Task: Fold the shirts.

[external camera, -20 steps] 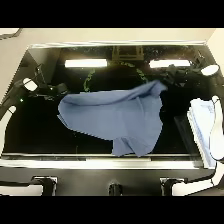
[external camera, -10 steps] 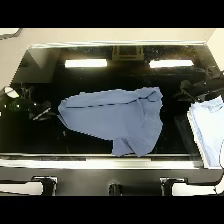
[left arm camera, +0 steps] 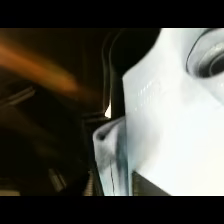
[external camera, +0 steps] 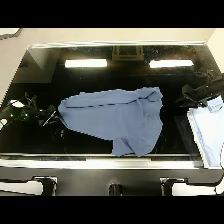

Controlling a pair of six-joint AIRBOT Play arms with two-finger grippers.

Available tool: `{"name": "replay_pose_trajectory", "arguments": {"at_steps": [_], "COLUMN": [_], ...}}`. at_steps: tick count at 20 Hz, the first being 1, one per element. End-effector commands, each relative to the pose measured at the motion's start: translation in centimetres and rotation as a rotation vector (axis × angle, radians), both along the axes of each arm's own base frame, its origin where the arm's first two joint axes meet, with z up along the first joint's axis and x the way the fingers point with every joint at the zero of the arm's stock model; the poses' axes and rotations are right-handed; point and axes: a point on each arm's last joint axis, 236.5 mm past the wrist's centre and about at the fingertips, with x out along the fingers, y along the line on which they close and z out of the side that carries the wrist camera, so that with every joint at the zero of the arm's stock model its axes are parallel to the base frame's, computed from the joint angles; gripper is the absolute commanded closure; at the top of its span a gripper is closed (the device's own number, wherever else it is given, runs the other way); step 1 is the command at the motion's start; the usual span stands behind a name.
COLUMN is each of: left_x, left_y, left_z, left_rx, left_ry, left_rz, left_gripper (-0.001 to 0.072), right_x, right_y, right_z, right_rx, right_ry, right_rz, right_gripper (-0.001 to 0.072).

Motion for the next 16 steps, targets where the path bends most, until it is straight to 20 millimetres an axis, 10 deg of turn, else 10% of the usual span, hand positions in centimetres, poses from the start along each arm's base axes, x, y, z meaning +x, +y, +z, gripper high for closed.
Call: {"name": "replay_pose_trajectory", "arguments": {"at_steps": [1, 7, 13, 16], "left_x": [0.9, 0.6, 0.7, 0.6], "left_y": [0.6, 0.1, 0.0, -0.2], "left_z": [-0.6, -1.2, -0.2, 1.0], "left_rx": [0.023, 0.017, 0.029, 0.034], "left_ry": [-0.025, -0.009, -0.047, -0.072], "left_rz": [0.035, 0.021, -0.028, -0.055], "left_gripper": [0.0441, 0.0681, 0.0682, 0.0682], "right_x": [-0.4, -2.5, -15.3, -18.7], "right_y": [0.1, -0.5, 6.9, 9.2], "right_z": [0.2, -0.1, -9.7, -13.5], "right_rx": [-0.001, -0.050, 0.127, 0.114], "right_ry": [0.007, 0.036, 0.236, 0.247], "right_rz": [0.005, 0.001, -0.089, -0.086], "right_gripper": [0.0273, 0.0268, 0.0193, 0.0193]}}
